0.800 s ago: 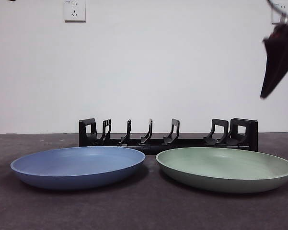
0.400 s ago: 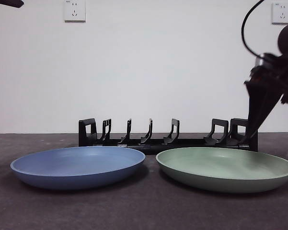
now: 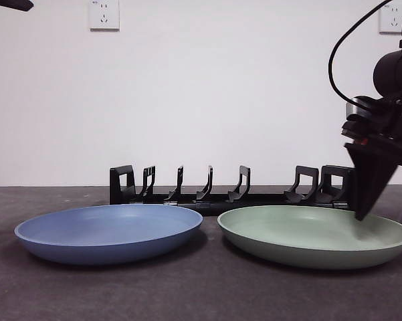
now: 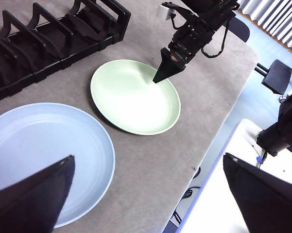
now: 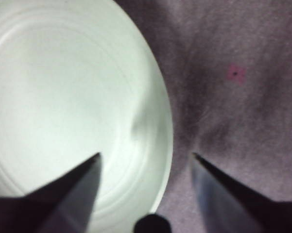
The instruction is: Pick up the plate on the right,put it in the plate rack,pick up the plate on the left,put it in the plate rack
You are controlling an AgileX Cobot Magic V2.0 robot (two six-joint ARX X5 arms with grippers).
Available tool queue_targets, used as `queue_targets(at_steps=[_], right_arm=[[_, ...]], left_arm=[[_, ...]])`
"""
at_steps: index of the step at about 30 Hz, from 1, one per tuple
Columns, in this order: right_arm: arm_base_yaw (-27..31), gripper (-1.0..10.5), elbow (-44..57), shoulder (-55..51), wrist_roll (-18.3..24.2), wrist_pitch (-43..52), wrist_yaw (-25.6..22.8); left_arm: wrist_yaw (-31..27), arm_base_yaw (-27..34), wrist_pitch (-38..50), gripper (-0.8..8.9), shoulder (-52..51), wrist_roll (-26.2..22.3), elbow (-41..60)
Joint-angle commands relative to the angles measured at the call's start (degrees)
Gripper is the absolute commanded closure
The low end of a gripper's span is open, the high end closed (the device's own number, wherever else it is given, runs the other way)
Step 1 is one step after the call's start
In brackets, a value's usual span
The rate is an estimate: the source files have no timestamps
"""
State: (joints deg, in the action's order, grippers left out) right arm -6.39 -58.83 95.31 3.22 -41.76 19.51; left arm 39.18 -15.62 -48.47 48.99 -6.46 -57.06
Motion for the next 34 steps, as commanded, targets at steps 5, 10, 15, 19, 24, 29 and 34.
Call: queue_targets(at_steps=[5,10,15,19,24,29,34], right_arm=[[0.0,8.4,0.0,1.1,-1.3,-0.1,0.0],[0.0,8.6,0.0,2.4,-1.4,0.0,0.0],[0.0,9.6,0.0,2.4,-1.4,1.1,0.0],[0.0,9.6,-0.1,1.9,-1.4,0.4,0.0],[0.1,9.6,-1.1,-1.2,-1.3,-2.1,0.0],[0.1,9.6,-4.5,-7.2,-0.9,-6.6,0.9],[0.1,9.6,-10.2,-12.4,-0.1,-12.9,2.2]], left_arm=[[0.0,-0.2,0.1,1.80,0.0,-0.9,0.1],[0.0,-0.6,0.0,1.80,0.1,-0.9,0.1],[-0.2,-3.0,0.1,1.80,0.3,-2.5,0.1],[-1.3,-6.3,0.1,1.80,0.6,-6.4,0.1],[-5.8,-11.9,0.1,1.80,1.7,-11.4,0.1],[-11.2,-18.5,0.3,1.80,3.8,-16.4,0.1],[-18.8,-25.6,3.0,1.80,6.0,-21.5,0.1]])
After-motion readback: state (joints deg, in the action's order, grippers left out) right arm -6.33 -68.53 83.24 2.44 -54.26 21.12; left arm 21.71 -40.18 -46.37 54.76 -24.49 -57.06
